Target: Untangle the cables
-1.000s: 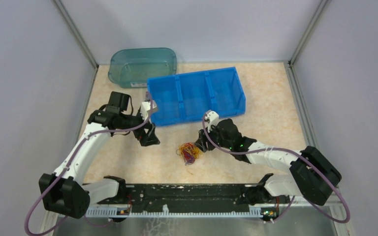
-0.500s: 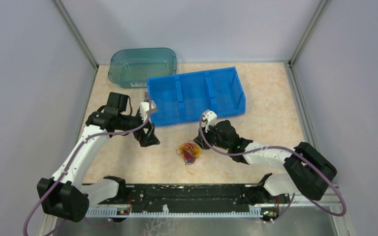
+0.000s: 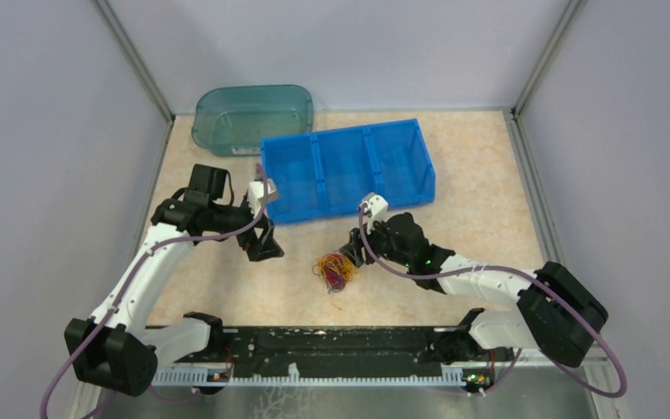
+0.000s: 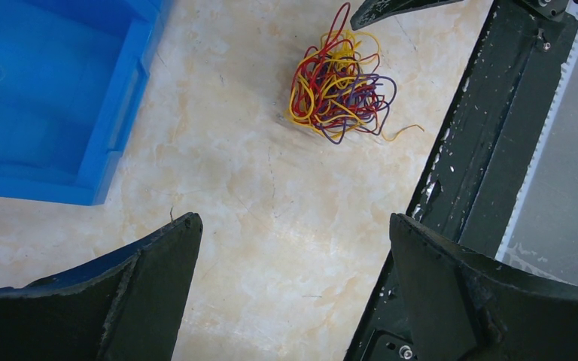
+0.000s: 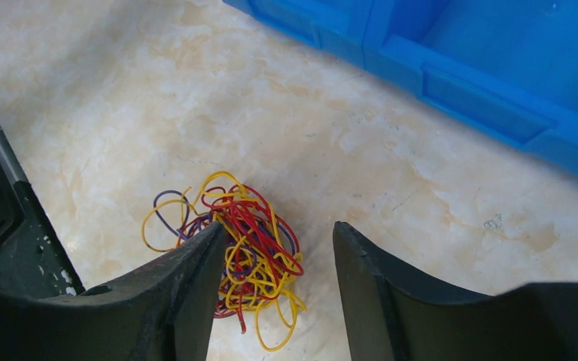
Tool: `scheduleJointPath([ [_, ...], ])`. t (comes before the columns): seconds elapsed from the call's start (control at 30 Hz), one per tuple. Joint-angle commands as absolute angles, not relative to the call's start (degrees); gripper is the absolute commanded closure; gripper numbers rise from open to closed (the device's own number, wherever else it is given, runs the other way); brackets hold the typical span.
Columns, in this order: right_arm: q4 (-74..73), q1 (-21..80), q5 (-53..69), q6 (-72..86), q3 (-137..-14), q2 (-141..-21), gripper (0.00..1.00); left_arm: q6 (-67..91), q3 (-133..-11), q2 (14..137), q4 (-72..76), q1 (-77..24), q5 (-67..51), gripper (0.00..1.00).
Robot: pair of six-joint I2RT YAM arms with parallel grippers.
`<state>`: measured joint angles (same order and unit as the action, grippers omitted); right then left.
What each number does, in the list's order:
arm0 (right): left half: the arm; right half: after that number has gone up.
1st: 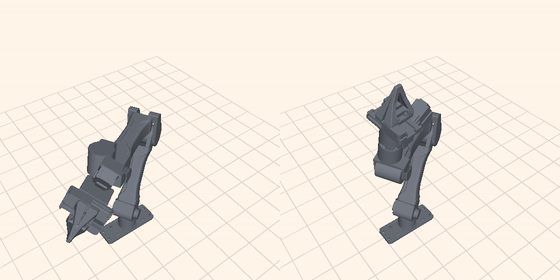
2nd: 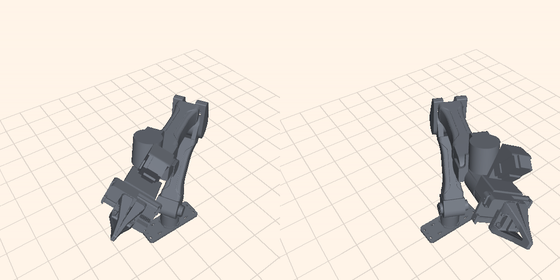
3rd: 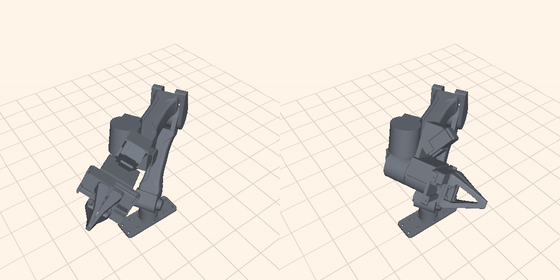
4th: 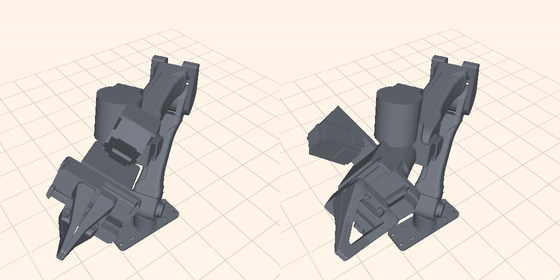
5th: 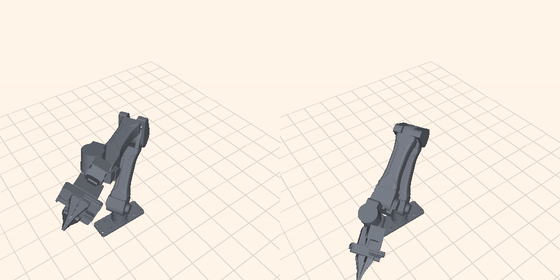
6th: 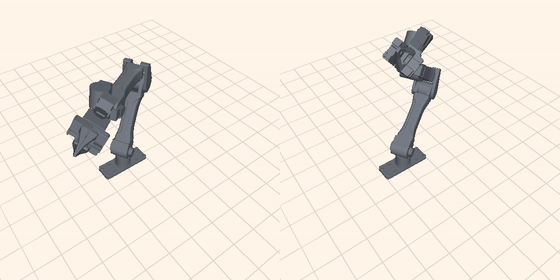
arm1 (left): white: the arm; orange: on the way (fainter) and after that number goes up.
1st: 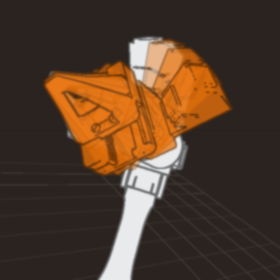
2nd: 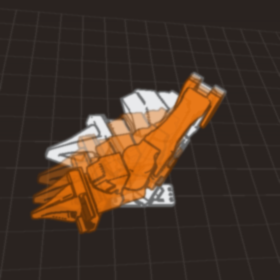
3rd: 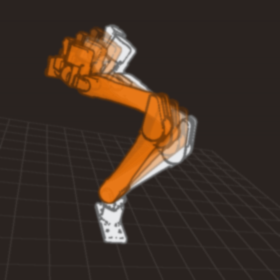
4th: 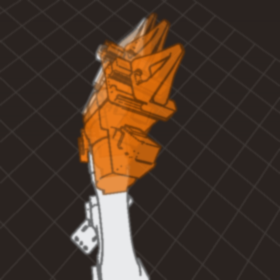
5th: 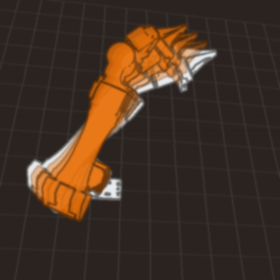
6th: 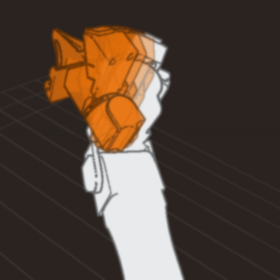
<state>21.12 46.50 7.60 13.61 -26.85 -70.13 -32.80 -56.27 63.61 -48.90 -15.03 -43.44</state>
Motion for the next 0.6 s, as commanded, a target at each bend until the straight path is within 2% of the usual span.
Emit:
scheduleJointPath([
  [0.0,22.68,47.37,8.67,13.47,-27.87,-70.08,0.49,-32.74,-55.99,62.33,-48.43,-15.38,-45.21,0.00],
  [0.33,26.36,47.38,6.84,13.75,-27.19,-75.67,0.55,-33.24,-56.45,62.09,-49.14,-15.63,-45.52,0.00],
  [0.43,27.88,47.37,7.73,14.41,-27.05,-76.45,0.65,-33.14,-56.60,62.13,-49.14,-15.69,-45.61,0.00],
  [0.57,29.60,47.38,8.16,15.27,-27.28,-74.23,0.88,-32.60,-56.94,62.49,-49.21,-15.90,-45.83,0.00],
])
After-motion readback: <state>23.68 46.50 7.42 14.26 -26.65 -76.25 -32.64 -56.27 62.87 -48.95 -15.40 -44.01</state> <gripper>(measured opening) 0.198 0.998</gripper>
